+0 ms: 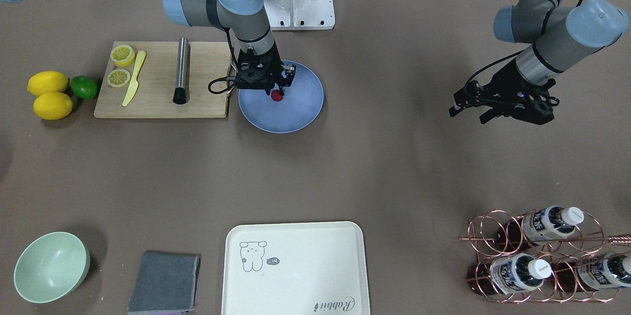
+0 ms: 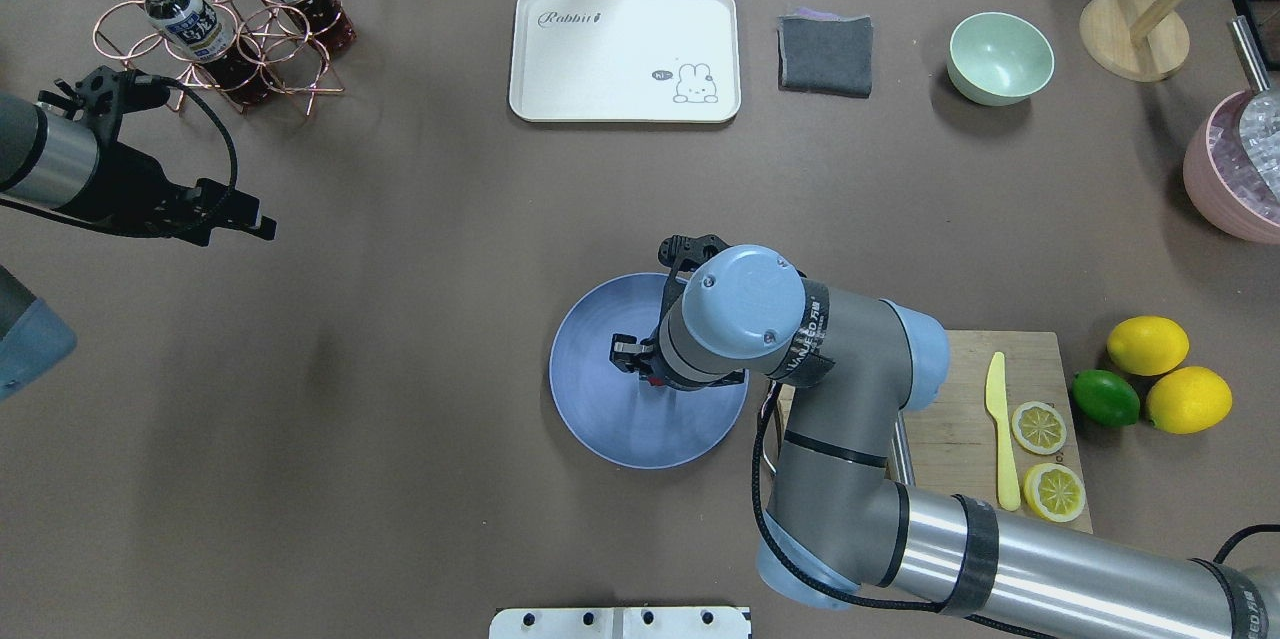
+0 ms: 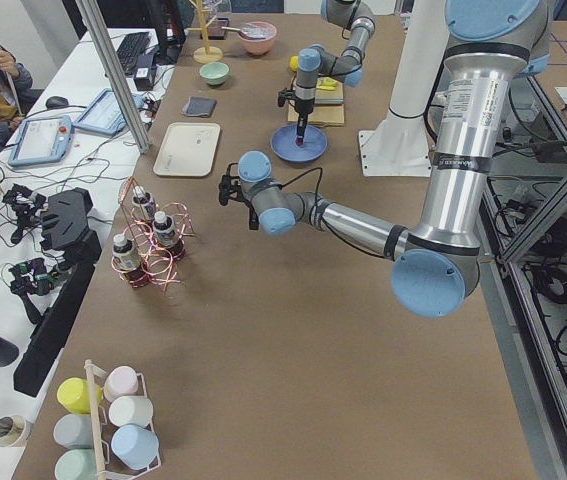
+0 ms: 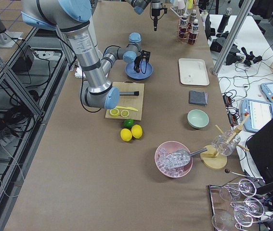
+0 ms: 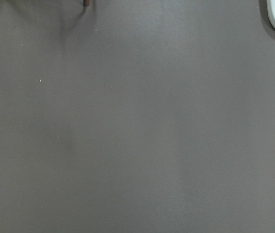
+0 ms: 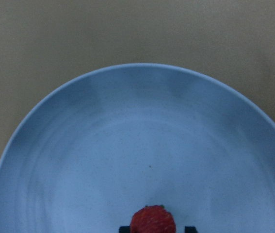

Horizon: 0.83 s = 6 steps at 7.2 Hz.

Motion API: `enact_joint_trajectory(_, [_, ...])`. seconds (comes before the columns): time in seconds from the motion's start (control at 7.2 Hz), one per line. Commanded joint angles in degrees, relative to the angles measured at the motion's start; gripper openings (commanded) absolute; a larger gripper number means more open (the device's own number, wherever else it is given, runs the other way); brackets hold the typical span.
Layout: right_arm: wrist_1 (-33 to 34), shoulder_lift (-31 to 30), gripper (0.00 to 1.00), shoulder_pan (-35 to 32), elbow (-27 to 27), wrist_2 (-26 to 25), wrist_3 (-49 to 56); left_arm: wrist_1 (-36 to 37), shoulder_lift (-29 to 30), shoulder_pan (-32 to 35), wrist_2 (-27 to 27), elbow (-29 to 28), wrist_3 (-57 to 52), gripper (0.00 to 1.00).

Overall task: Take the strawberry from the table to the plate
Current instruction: 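Carry the strawberry over the blue plate and release it with the right gripper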

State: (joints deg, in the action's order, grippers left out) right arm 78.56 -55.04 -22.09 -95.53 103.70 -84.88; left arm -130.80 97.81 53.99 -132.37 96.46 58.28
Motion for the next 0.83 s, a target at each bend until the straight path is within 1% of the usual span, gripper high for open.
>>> enact_joint_trajectory(0.0, [0.2, -0.7, 1.00, -1.7, -1.9, 0.4, 0.3, 0.1, -0.2, 0.6, -0.8, 0.1, 0.0, 0.97])
enact_joint_trajectory(0.14, [0.8, -4.6, 1.00, -6.3, -6.7, 2.6, 0.8, 0.1, -0.2, 2.5, -1.1, 0.2, -1.7, 0.97])
enact_joint_trajectory(0.28, [1.5, -11.2, 1.00, -14.2, -11.7, 9.1, 3.7, 0.7, -1.6, 5.7, -2.4, -0.1, -7.0, 0.97])
enact_joint_trajectory(0.42, [1.6, -16.3, 1.00, -23.0, -13.4, 16.4, 15.8, 4.9, -2.2, 9.5, -2.9, 0.2, -13.6, 0.97])
enact_joint_trajectory(0.56, [1.5, -21.8, 1.00, -30.1, -12.9, 21.7, 28.1, 7.9, -3.8, 13.3, -4.5, 0.2, -20.9, 0.97])
enact_joint_trajectory(0.69, [1.7, -27.5, 1.00, -36.4, -12.4, 24.4, 40.5, 11.7, -4.3, 17.2, -6.1, 0.1, -26.6, 0.97])
